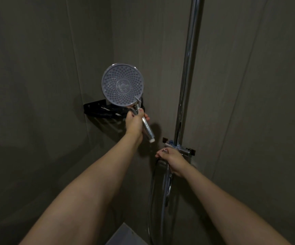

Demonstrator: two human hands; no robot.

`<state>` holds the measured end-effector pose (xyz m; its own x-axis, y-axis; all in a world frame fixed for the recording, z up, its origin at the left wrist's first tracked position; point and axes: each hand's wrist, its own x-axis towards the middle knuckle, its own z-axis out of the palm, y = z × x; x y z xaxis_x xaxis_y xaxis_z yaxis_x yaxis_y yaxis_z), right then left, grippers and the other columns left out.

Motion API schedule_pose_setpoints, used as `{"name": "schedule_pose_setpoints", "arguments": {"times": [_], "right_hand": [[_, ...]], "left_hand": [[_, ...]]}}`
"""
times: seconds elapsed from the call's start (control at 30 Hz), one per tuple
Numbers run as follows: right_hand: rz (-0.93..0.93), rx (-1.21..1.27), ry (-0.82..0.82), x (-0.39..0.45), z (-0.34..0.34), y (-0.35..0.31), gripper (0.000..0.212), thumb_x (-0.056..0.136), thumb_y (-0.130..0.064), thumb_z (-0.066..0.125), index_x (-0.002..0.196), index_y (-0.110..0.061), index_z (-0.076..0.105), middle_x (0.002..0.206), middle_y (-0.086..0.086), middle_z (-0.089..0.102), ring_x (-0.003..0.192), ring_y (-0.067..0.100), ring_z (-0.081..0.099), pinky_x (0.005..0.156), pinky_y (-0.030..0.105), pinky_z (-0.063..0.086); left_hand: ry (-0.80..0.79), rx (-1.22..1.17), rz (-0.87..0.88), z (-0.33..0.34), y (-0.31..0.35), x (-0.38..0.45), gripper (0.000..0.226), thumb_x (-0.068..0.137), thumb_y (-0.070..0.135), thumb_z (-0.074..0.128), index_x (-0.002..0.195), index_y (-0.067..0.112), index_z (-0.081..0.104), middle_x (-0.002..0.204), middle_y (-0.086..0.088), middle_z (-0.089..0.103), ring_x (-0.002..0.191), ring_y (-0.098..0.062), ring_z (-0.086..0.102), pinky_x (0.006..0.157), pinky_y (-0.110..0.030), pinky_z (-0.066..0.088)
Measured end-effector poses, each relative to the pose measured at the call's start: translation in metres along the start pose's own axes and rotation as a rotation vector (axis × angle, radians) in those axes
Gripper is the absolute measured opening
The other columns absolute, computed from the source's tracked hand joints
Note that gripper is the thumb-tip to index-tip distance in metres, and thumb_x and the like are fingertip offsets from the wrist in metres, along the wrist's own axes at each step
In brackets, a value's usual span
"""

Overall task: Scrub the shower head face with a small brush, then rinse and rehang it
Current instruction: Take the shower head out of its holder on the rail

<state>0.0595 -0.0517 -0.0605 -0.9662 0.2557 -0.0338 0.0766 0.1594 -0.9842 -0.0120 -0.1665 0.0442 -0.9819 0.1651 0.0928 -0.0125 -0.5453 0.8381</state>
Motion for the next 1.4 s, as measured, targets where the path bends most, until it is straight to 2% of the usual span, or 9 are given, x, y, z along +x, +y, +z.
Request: {"name": "schedule_pose_setpoints", "arguments": {"times": [0.17, 0.3, 0.47, 0.57, 0.77, 0.97, 1.07, 1.17, 1.4], "right_hand": [[0.0, 0.011, 0.06, 0.001, -0.011, -0.003, 0.023, 0.096, -0.011, 0.044, 0.078, -0.013, 0.057, 0.081, 0.002, 0.061, 0.082, 0.014, 0.056, 0.079, 0.03, 0.044], [-0.01, -0.055, 0.1, 0.006, -0.015, -0.003, 0.028, 0.097, -0.013, 0.044, 0.072, -0.013, 0.058, 0.079, 0.004, 0.06, 0.079, 0.017, 0.054, 0.086, 0.037, 0.041], [0.024, -0.055, 0.236, 0.007, -0.027, -0.003, 0.021, 0.098, -0.02, 0.044, 0.078, -0.016, 0.048, 0.067, -0.001, 0.047, 0.061, 0.01, 0.045, 0.053, 0.02, 0.039], [0.059, -0.085, 0.316, 0.011, -0.043, 0.004, 0.024, 0.099, -0.022, 0.043, 0.076, -0.016, 0.046, 0.067, 0.001, 0.044, 0.058, 0.012, 0.041, 0.054, 0.024, 0.033], [0.168, -0.104, 0.383, 0.016, -0.069, 0.016, 0.021, 0.097, -0.014, 0.04, 0.077, -0.017, 0.045, 0.071, 0.004, 0.046, 0.061, 0.013, 0.045, 0.055, 0.026, 0.035], [0.172, -0.217, 0.509, 0.012, -0.085, 0.012, 0.017, 0.092, 0.003, 0.045, 0.084, -0.003, 0.058, 0.076, 0.013, 0.056, 0.068, 0.023, 0.053, 0.053, 0.022, 0.04], [0.126, -0.299, 0.554, 0.013, -0.091, 0.009, 0.025, 0.088, 0.005, 0.055, 0.112, 0.011, 0.059, 0.109, 0.023, 0.064, 0.104, 0.033, 0.06, 0.075, 0.023, 0.042], [0.119, -0.298, 0.562, 0.018, -0.094, 0.01, 0.032, 0.083, 0.008, 0.061, 0.115, 0.009, 0.06, 0.109, 0.016, 0.064, 0.097, 0.023, 0.057, 0.073, 0.014, 0.041], [0.101, -0.312, 0.605, 0.03, -0.093, 0.008, 0.039, 0.081, 0.003, 0.067, 0.12, 0.003, 0.06, 0.117, 0.019, 0.064, 0.11, 0.031, 0.059, 0.091, 0.028, 0.042]], "left_hand": [[0.014, 0.03, -0.024, -0.007, -0.003, 0.002, 0.015, 0.096, 0.011, 0.047, 0.084, 0.018, 0.049, 0.072, -0.003, 0.051, 0.065, -0.012, 0.052, 0.074, -0.026, 0.049], [0.01, 0.03, -0.031, -0.009, -0.007, 0.0, 0.016, 0.096, 0.009, 0.046, 0.084, 0.018, 0.049, 0.073, -0.004, 0.049, 0.066, -0.012, 0.051, 0.071, -0.025, 0.048], [-0.005, 0.127, -0.047, -0.01, -0.008, 0.003, 0.01, 0.097, 0.009, 0.045, 0.089, 0.013, 0.05, 0.071, -0.004, 0.05, 0.064, -0.012, 0.051, 0.065, -0.022, 0.048], [-0.016, 0.323, -0.03, -0.016, -0.008, 0.011, 0.008, 0.096, 0.009, 0.046, 0.09, 0.012, 0.05, 0.07, -0.004, 0.051, 0.061, -0.012, 0.052, 0.057, -0.021, 0.049], [-0.03, 0.587, 0.027, -0.017, -0.014, 0.018, 0.016, 0.094, 0.015, 0.05, 0.079, 0.018, 0.046, 0.075, -0.005, 0.058, 0.067, -0.015, 0.058, 0.083, -0.035, 0.046], [-0.049, 0.64, 0.022, -0.011, -0.018, 0.017, 0.005, 0.096, 0.015, 0.047, 0.094, 0.011, 0.049, 0.073, -0.001, 0.056, 0.065, -0.008, 0.053, 0.062, -0.027, 0.041], [-0.068, 0.37, -0.022, -0.006, -0.02, 0.015, 0.002, 0.097, 0.008, 0.044, 0.097, 0.009, 0.047, 0.072, -0.004, 0.052, 0.063, -0.012, 0.053, 0.061, -0.022, 0.046], [-0.07, 0.296, -0.037, -0.001, -0.022, 0.015, 0.003, 0.097, 0.007, 0.044, 0.098, 0.007, 0.047, 0.072, -0.005, 0.051, 0.064, -0.014, 0.052, 0.066, -0.024, 0.047], [-0.116, 0.348, -0.064, -0.001, -0.033, 0.02, 0.01, 0.097, 0.009, 0.045, 0.106, 0.007, 0.046, 0.075, -0.004, 0.053, 0.067, -0.012, 0.054, 0.058, -0.017, 0.051]]}}
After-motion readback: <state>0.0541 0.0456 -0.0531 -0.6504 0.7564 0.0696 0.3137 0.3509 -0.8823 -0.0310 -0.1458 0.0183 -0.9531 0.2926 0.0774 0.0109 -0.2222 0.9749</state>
